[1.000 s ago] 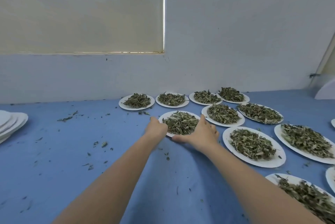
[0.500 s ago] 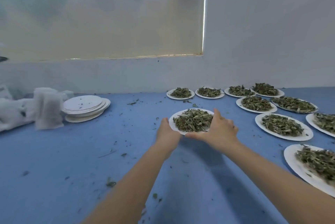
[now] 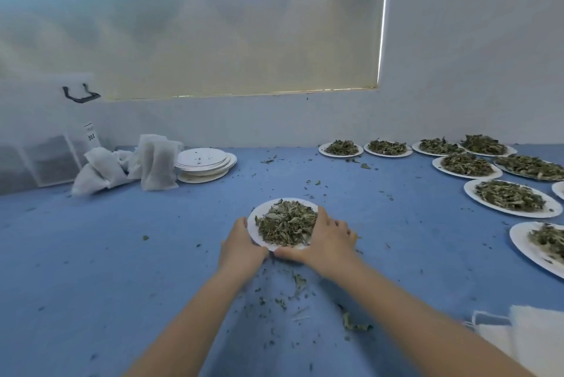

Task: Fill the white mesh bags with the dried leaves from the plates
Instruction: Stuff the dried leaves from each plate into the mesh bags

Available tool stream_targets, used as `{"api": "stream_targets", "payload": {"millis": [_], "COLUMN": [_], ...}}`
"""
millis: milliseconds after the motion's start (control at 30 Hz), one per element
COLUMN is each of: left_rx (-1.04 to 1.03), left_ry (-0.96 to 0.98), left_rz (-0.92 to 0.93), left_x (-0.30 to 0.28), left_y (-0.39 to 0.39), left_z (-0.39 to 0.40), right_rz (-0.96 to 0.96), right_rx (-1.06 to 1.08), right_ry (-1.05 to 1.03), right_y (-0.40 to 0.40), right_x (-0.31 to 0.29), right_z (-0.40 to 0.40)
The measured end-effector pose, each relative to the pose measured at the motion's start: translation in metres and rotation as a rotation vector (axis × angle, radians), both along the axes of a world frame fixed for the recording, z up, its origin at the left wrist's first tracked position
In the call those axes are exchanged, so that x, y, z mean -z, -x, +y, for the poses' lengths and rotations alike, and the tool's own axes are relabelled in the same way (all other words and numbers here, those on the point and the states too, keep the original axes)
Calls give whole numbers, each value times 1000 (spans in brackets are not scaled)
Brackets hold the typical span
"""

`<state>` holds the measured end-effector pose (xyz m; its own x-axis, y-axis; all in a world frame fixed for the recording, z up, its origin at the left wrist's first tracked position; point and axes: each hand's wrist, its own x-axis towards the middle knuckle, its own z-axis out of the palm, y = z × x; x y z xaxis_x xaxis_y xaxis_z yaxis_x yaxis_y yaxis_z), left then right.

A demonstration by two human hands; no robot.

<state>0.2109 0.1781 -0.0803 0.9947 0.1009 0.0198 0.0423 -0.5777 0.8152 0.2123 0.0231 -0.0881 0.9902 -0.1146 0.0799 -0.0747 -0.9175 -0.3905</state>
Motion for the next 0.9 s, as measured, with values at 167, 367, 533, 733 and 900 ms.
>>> {"api": "stream_targets", "payload": {"millis": [167, 367, 533, 733, 900], "left_rx": [17, -10, 118, 385, 506], "left_ry": [-200, -235, -164, -59, -68], "left_rz": [-10, -143, -278, -350, -332], "left_x": [2, -17, -43, -60, -61], "left_y": [5, 23, 58, 121, 154], "left_z": [-7, -25, -59, -118, -173], "right_rz": [106, 112, -4, -76, -75], "right_rx": [-10, -36, -55, -38, 61], "right_ry": [-10, -47, -12, 151, 301], "right_y": [5, 23, 62, 137, 189], "right_x": [6, -18, -48, -70, -81], "right_z": [-1, -3, -17, -60, -116]}}
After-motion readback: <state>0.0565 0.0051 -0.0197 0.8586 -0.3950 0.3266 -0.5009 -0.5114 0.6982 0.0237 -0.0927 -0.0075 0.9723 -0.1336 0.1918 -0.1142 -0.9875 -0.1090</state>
